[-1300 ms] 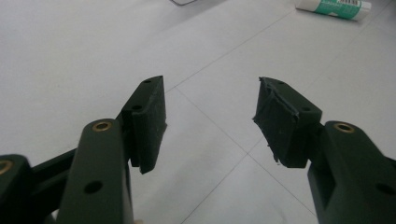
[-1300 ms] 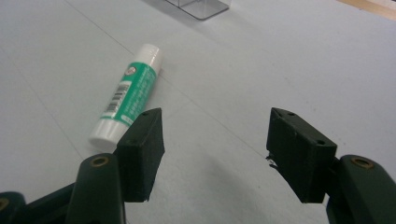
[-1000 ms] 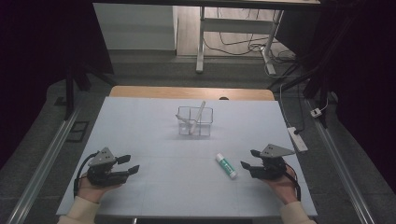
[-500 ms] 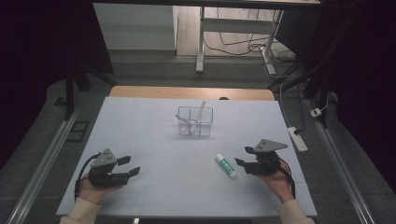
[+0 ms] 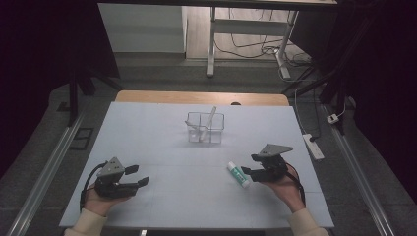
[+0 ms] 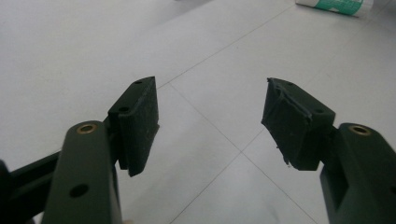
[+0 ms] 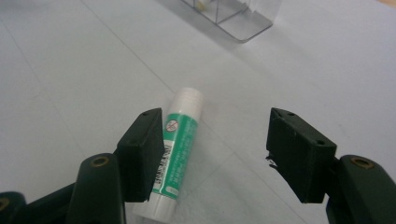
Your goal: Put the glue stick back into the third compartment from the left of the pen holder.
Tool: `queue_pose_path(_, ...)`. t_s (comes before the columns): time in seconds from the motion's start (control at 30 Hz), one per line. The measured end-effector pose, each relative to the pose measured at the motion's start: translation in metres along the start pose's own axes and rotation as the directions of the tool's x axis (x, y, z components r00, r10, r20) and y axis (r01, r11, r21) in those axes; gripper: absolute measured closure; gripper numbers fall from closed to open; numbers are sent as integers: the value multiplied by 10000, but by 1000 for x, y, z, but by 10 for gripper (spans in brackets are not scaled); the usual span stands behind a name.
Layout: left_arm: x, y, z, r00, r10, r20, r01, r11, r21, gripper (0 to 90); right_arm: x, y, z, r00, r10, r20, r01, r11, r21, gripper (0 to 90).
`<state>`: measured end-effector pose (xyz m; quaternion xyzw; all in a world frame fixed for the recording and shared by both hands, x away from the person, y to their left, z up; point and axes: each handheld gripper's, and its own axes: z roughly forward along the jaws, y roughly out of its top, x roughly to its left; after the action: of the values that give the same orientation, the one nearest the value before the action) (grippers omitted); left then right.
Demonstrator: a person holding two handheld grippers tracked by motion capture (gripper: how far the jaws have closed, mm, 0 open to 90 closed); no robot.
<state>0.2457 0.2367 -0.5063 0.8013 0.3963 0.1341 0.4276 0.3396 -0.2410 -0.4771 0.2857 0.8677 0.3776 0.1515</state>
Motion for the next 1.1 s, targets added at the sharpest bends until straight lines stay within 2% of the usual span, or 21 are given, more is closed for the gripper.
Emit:
queue_pose_path(0.2,0,-1,1,10000,-28,58,27,10000,47,356,7,8,11,9995,-65,-294,81,9985,550,372)
queue_pose_path(0.37,-1,0,3,9999,17,164,-19,9999,101,345,12,23,23,9986,2,-531,43,9964,847,372)
queue_pose_path(0.63,-1,0,3,9998,9,175,-11,10000,93,337,19,41,36,9981,-179,-582,260,9896,1416,367)
queue_pose_path(0.8,-1,0,4,9998,0,184,-3,9999,162,331,21,43,45,9984,-116,-549,217,9821,1874,364)
queue_pose_path(0.9,-4,1,5,9999,117,64,-118,9996,254,325,20,41,47,9989,-106,-459,200,9776,2093,362)
queue_pose_path(1.1,-4,1,6,9998,138,117,-141,9995,271,322,19,35,55,9989,-33,-467,149,9680,2504,357)
